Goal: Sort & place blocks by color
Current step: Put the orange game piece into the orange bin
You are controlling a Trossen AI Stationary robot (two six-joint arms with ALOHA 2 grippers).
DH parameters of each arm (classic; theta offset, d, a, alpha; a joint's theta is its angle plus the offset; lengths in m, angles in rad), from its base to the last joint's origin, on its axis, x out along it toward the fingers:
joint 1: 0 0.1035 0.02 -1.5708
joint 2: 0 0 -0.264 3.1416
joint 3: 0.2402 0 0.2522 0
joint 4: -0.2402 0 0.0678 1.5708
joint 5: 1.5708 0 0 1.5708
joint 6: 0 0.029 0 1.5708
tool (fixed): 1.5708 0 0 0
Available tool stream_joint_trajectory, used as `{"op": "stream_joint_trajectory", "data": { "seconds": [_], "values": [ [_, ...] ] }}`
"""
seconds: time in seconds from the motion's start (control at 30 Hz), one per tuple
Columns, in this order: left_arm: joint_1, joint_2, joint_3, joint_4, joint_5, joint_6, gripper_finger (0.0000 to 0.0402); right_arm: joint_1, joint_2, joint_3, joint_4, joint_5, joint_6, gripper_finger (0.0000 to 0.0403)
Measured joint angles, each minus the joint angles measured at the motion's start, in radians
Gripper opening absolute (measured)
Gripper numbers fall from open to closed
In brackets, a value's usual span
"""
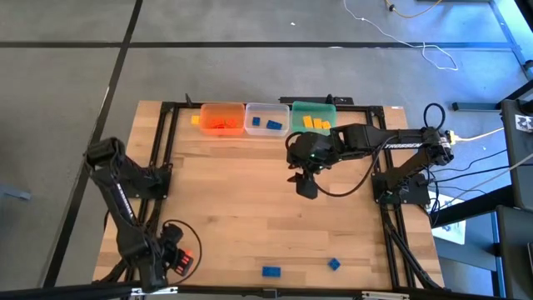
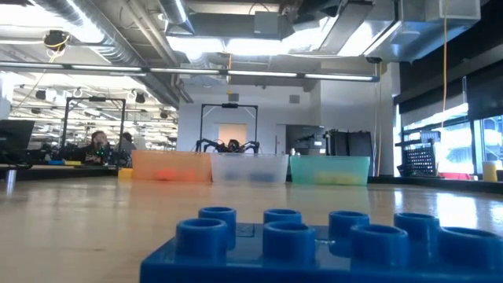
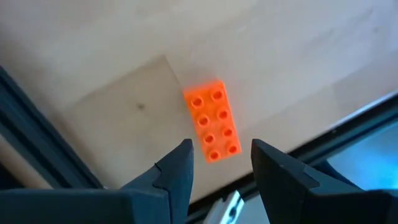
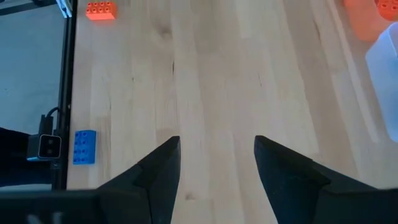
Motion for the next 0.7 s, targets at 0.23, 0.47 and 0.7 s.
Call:
{"op": "stream_joint_trajectory", "data": {
  "seconds": [0.23,0.47,0.7],
  "values": [
    [0.003,0.066,0.000,0.077,-0.001,-0.003,0.0152,0.000,0.000,0.000,-0.001,0.012,0.000,0.0204],
    [0.021,0.134,0.000,0.074,-0.009,-0.001,0.0152,0.000,0.000,0.000,-0.001,0.013,0.000,0.0204],
    [0.023,0.185,0.000,0.074,0.032,-0.001,0.0152,-0.001,0.000,0.000,-0.002,0.015,0.000,0.0204]
  ]
}}
